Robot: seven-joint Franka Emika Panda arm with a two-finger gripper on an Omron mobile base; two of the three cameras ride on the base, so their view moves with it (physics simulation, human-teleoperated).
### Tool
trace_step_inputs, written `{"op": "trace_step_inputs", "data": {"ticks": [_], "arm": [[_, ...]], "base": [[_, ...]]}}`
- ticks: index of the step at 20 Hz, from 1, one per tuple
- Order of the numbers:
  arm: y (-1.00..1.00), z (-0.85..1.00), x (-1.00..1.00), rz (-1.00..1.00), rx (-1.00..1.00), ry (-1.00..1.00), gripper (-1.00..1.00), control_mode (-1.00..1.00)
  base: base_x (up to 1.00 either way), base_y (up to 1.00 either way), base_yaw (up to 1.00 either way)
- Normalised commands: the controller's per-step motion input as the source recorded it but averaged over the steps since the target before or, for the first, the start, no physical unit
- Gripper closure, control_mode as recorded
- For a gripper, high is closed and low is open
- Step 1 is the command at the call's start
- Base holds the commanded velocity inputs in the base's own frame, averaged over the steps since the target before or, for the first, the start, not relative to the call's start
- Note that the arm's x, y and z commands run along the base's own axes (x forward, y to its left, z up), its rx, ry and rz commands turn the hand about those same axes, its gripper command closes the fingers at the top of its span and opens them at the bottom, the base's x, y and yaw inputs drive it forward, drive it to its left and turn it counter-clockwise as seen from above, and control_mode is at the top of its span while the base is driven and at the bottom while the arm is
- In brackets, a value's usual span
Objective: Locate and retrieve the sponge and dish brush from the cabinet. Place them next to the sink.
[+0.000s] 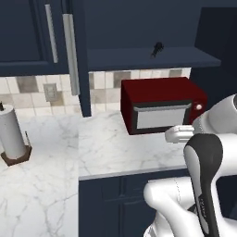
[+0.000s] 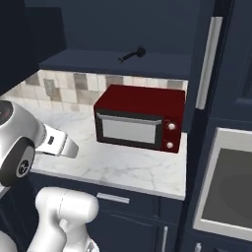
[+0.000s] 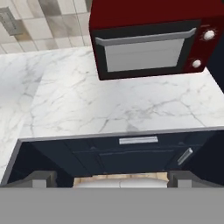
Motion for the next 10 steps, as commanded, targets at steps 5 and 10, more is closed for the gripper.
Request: {"op": "trace_step_inputs", "data": {"ticks": [5,10], "arm": [[0.0,0.0,0.0,0.0,0.0,0.0,-1.0,1.0],[0.0,0.0,0.0,0.0,0.0,0.0,-1.0,1.0]], "base": [[0.65,0.0,0.02],[0.32,0.0,0.0]]}}
